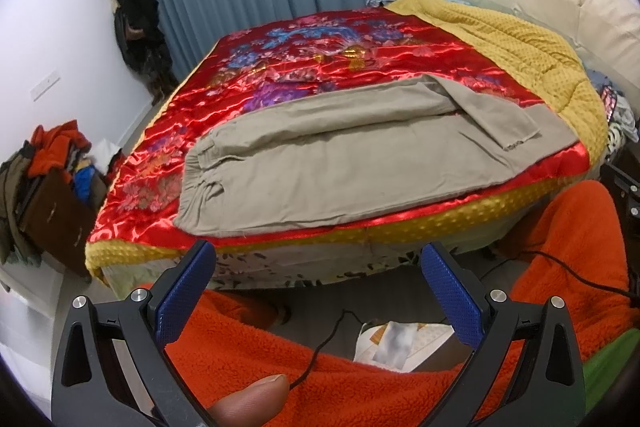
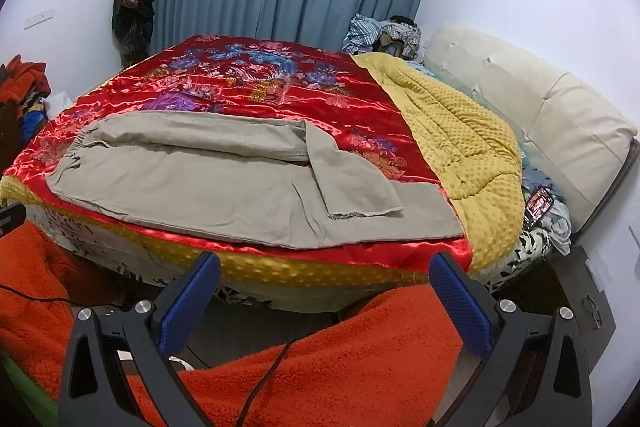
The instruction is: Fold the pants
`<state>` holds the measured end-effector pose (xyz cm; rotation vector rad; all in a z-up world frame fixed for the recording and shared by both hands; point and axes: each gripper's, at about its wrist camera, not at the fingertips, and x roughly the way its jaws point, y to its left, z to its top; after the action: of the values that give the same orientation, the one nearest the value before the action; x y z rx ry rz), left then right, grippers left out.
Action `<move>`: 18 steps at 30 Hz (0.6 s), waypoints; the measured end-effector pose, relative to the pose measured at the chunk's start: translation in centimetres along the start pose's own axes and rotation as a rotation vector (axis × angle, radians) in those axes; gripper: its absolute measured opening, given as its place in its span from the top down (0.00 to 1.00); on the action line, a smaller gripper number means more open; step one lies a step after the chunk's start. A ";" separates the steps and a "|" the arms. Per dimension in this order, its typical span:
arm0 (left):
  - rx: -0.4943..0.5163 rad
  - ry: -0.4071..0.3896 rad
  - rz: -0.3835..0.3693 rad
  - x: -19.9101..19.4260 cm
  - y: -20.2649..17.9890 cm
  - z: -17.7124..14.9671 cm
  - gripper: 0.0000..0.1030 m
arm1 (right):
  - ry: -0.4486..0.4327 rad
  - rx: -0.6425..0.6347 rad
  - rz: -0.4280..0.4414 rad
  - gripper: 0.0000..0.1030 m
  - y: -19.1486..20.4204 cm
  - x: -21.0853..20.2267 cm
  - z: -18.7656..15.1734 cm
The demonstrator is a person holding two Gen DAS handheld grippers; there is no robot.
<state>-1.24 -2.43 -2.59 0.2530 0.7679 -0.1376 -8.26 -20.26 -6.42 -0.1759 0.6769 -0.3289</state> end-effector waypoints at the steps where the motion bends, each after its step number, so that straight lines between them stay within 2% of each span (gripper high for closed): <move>1: -0.003 0.001 -0.001 0.0 0.1 0.0 0.00 | 0.001 -0.002 0.000 0.00 0.0 0.0 0.0; 18: -0.026 0.026 -0.005 0.5 0.9 0.0 0.00 | 0.020 -0.005 -0.008 0.00 -0.1 0.3 -0.1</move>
<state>-0.63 -1.61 -2.78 0.2290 0.7952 -0.1293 -8.07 -20.46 -6.64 -0.1800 0.6964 -0.3372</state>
